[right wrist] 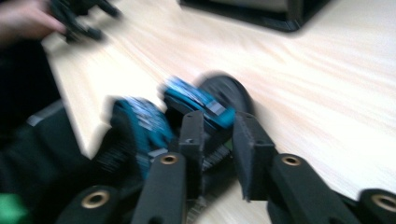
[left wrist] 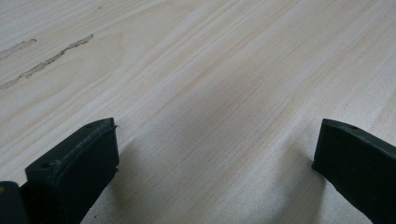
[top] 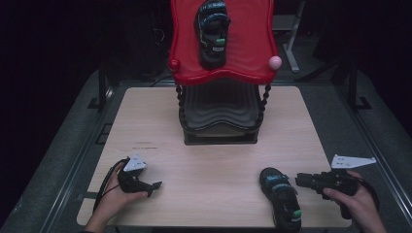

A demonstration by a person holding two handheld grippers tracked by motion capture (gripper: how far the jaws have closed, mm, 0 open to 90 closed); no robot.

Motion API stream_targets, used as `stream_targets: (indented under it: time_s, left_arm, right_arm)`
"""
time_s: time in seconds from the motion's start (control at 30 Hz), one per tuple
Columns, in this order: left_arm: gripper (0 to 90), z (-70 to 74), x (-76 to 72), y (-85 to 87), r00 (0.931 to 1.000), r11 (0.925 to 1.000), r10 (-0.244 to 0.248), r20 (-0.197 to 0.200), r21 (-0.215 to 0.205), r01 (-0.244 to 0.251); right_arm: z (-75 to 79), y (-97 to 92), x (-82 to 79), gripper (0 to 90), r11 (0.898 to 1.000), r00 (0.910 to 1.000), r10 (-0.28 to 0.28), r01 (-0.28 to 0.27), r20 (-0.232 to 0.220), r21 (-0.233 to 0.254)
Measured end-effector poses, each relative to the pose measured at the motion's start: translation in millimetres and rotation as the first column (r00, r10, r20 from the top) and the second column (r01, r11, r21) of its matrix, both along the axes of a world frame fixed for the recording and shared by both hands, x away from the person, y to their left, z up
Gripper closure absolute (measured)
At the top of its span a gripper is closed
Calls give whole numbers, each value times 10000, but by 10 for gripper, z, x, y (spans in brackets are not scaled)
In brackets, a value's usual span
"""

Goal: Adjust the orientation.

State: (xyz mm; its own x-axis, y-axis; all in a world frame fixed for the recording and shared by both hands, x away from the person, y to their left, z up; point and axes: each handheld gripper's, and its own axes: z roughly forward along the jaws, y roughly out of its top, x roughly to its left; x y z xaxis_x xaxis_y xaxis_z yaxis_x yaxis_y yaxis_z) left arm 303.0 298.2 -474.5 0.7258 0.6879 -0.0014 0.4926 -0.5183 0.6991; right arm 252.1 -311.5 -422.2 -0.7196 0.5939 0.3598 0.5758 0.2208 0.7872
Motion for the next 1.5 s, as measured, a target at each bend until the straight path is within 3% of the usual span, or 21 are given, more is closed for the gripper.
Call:
stream_targets:
  time_s: [0.1,0.2,0.63,0.77,1.27,1.5]
  left_arm:
    - [0,1,0,0,10000,10000,-3,-5,6,3]
    - [0,0,0,0,10000,10000,0,0,0,0]
    - [0,0,0,0,10000,10000,-2,-1,4,2]
    - [0,0,0,0,10000,10000,-3,1,2,3]
    - [0,0,2,0,10000,10000,-19,-4,4,19]
    - [0,0,2,0,10000,10000,-16,3,-1,16]
  right_arm:
    - [49,45,-48,611,9981,9991,351,-362,225,506]
    - [30,111,-77,559,9961,9974,629,-649,360,590]
    - [-157,331,-61,480,9872,9872,1560,-1570,342,273]
    - [-208,359,-55,497,9844,9842,1751,-1754,271,103]
    - [-219,327,-37,656,9845,9840,1700,-1720,532,353]
    - [-189,310,-35,669,9846,9843,1655,-1685,621,467]
